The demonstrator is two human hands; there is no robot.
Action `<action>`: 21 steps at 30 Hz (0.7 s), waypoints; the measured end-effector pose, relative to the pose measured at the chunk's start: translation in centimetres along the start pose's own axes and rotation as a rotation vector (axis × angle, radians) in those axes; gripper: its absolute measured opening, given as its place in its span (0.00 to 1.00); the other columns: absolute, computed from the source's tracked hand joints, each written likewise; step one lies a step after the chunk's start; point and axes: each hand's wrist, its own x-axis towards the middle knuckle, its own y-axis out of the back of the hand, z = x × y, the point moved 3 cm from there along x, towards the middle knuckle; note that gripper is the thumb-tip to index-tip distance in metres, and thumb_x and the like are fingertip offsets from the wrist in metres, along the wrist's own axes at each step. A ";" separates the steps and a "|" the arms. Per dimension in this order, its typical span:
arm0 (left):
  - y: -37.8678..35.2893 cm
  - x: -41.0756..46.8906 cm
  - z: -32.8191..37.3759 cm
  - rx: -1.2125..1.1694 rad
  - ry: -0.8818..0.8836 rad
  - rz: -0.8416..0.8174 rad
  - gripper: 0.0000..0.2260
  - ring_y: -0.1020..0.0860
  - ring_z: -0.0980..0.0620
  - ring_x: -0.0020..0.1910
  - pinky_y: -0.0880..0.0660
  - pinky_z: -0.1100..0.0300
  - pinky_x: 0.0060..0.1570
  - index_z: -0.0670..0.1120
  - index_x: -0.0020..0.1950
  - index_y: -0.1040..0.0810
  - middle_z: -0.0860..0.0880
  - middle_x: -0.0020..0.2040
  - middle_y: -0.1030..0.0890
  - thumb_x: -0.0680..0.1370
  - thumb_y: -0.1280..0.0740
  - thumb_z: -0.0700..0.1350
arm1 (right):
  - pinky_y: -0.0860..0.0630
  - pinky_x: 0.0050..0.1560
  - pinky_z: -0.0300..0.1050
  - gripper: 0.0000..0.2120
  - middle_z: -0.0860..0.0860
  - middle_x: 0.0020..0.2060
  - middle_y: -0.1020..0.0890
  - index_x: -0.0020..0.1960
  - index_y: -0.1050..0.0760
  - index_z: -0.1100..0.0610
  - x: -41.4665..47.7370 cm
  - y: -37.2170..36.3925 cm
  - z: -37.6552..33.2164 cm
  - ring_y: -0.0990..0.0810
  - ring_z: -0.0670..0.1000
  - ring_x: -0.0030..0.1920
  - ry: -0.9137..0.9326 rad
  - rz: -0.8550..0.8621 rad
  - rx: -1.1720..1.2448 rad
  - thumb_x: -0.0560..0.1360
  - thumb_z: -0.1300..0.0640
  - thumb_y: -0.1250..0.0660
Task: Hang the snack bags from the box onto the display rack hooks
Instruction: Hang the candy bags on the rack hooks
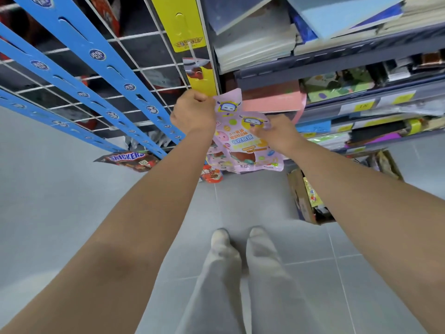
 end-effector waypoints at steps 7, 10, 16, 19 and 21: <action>-0.1 -1.1 -0.2 -0.141 0.281 0.041 0.09 0.24 0.48 0.53 0.34 0.49 0.64 0.54 0.31 0.33 0.50 0.49 0.21 0.67 0.33 0.51 | 0.33 0.39 0.42 0.12 0.58 0.37 0.24 0.46 0.21 0.66 0.9 0.1 -0.1 0.26 0.53 0.39 -0.019 0.073 -0.101 0.76 0.57 0.35; 0.2 -0.7 -0.5 -0.079 0.215 -0.017 0.10 0.25 0.46 0.55 0.34 0.47 0.64 0.54 0.32 0.34 0.49 0.50 0.20 0.67 0.34 0.53 | 0.32 0.40 0.42 0.11 0.56 0.38 0.23 0.47 0.21 0.64 0.8 0.2 -0.1 0.25 0.53 0.41 -0.027 0.116 -0.113 0.76 0.56 0.36; 1.7 -0.3 -2.1 -0.088 0.085 -0.212 0.08 0.23 0.44 0.55 0.24 0.50 0.54 0.51 0.46 0.20 0.47 0.53 0.19 0.76 0.35 0.54 | 0.28 0.42 0.43 0.12 0.57 0.46 0.18 0.53 0.20 0.61 -0.3 -0.3 -0.7 0.21 0.54 0.45 -0.052 0.123 -0.089 0.77 0.54 0.36; 3.3 0.0 -2.4 -0.045 0.036 -0.253 0.10 0.22 0.41 0.54 0.24 0.55 0.48 0.45 0.56 0.23 0.43 0.57 0.22 0.77 0.39 0.42 | 0.30 0.38 0.40 0.12 0.58 0.46 0.18 0.53 0.20 0.62 -1.3 -0.4 -1.5 0.22 0.53 0.46 -0.053 0.131 -0.062 0.77 0.55 0.35; 4.3 -0.2 -1.8 -0.004 -0.084 -0.290 0.13 0.23 0.43 0.53 0.25 0.56 0.50 0.45 0.58 0.25 0.42 0.60 0.25 0.75 0.38 0.38 | 0.24 0.44 0.45 0.12 0.58 0.47 0.18 0.53 0.20 0.63 -1.9 -0.6 -2.0 0.20 0.55 0.50 -0.050 0.128 -0.019 0.76 0.56 0.35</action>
